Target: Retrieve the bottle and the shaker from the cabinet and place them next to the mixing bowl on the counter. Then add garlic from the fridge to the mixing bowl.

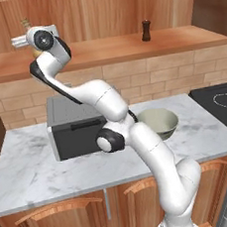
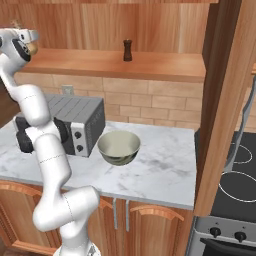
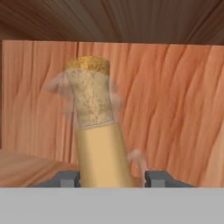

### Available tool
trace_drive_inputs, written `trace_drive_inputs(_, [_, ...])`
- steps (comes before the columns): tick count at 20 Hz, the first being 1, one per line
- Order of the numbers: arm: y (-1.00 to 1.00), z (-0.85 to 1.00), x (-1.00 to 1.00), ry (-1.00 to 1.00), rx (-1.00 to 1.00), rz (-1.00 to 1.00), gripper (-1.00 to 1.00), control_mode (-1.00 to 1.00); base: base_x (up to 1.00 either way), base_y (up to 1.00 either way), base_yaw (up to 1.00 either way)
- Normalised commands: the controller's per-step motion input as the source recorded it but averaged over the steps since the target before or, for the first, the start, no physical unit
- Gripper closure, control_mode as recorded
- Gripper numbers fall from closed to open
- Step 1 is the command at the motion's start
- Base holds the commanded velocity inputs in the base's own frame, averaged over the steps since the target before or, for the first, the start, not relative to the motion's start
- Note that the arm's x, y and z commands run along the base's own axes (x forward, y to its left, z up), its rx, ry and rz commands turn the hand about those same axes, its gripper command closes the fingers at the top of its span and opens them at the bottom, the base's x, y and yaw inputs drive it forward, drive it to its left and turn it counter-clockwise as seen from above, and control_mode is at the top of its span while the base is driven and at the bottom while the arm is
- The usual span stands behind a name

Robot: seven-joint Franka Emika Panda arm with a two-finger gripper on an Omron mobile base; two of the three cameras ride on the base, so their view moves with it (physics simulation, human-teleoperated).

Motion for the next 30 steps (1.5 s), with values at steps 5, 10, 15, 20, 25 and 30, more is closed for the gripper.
trace_drive_inputs(5, [0.09, 0.00, 0.13, 0.10, 0.00, -0.09, 1.00, -1.00, 0.00, 0.00, 0.00])
trace_drive_inputs(10, [-0.09, 0.00, -0.08, 0.19, 0.00, -0.23, 1.00, -1.00, 0.00, 0.00, 0.00])
trace_drive_inputs(15, [-0.43, 0.00, -0.73, -0.01, 0.00, -0.46, 1.00, -1.00, 0.00, 0.00, 0.00])
trace_drive_inputs(20, [-0.65, -0.03, -0.90, -0.06, 0.00, -0.44, 1.00, -1.00, 0.00, 0.00, 0.00])
trace_drive_inputs(25, [-0.62, -0.06, -0.82, 0.00, 0.00, -0.52, 1.00, -1.00, 0.00, 0.00, 0.00])
trace_drive_inputs(30, [-0.33, 0.15, -0.74, -0.05, 0.01, -0.54, 1.00, -1.00, 0.00, 0.00, 0.00])
